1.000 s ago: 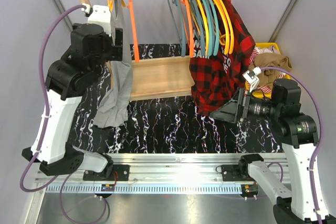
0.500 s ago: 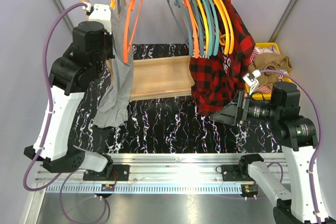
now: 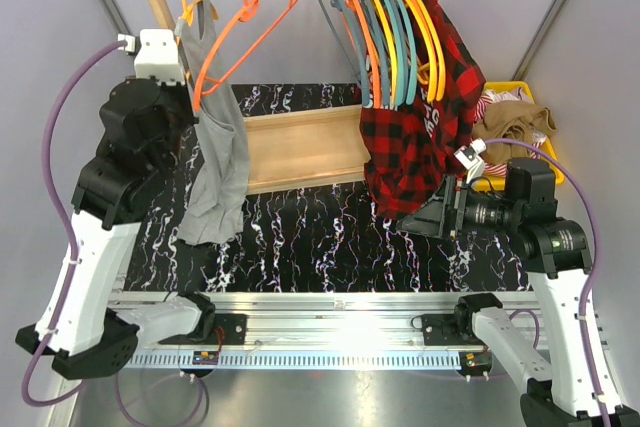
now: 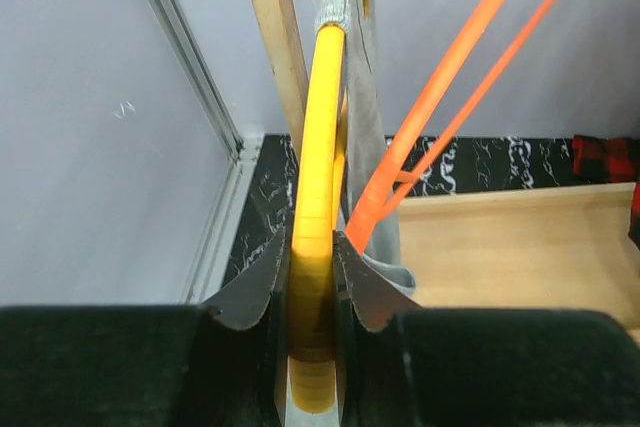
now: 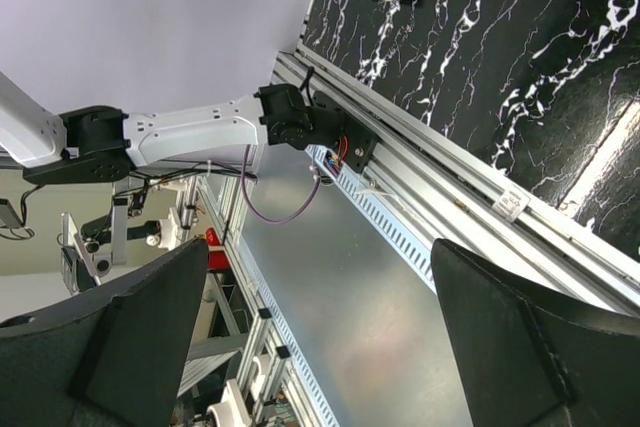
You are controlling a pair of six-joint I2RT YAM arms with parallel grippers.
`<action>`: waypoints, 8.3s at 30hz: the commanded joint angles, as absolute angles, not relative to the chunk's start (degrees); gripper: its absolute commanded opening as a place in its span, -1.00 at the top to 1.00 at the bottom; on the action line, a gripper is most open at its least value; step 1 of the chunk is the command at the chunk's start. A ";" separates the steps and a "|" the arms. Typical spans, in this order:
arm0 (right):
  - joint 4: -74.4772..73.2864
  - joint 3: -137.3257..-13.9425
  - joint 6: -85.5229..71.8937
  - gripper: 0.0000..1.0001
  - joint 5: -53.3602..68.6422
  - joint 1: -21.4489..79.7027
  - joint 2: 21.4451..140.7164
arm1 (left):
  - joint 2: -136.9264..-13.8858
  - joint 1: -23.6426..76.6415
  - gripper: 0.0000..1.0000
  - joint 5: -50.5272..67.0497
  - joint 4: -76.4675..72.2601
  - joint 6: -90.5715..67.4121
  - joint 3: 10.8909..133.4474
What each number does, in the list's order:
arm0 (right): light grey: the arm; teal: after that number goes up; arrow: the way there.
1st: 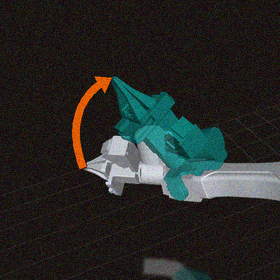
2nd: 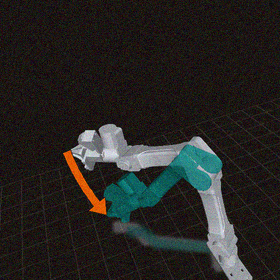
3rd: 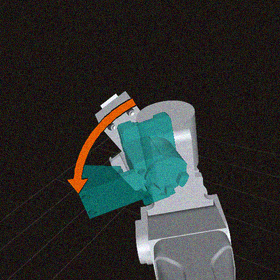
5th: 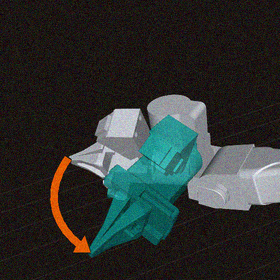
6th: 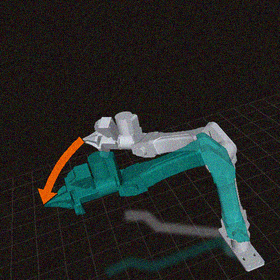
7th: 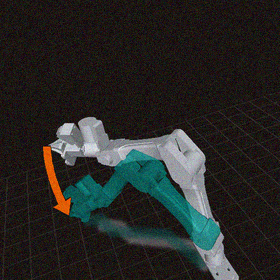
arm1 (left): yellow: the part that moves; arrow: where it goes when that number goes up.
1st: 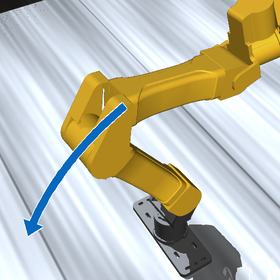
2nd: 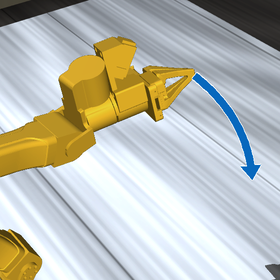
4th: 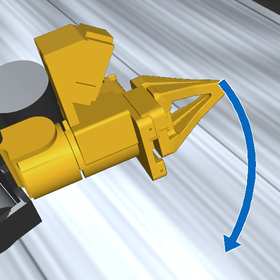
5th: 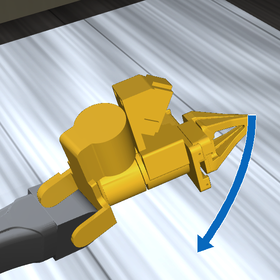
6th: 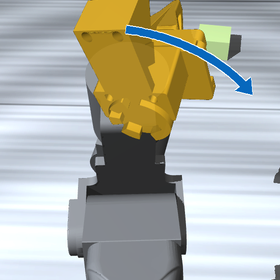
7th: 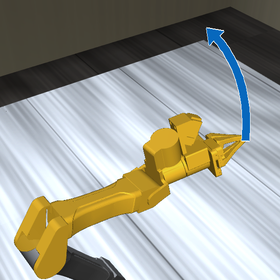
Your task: Remove the tank top from the hanger
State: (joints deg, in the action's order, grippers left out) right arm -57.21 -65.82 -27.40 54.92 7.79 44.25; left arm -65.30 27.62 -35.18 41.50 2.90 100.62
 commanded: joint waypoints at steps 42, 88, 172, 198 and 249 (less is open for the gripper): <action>-52.21 -58.80 -21.89 -1.00 54.49 8.17 50.45 | -28.76 27.33 1.00 -9.51 47.89 -10.27 86.31; -45.23 -67.51 -24.15 -1.00 57.06 10.99 36.41 | -25.30 54.58 1.00 -4.40 32.96 -31.73 74.36; 8.01 -37.36 -43.50 0.22 34.72 25.49 36.74 | -27.25 54.58 1.00 -9.49 18.46 -34.98 66.62; -36.43 -50.72 -47.04 1.00 13.74 25.66 35.24 | -19.25 54.58 1.00 -15.82 30.24 -35.42 66.53; -50.98 -77.26 -4.93 -0.99 21.61 26.10 47.90 | -18.72 54.58 1.00 4.74 20.73 -39.73 51.94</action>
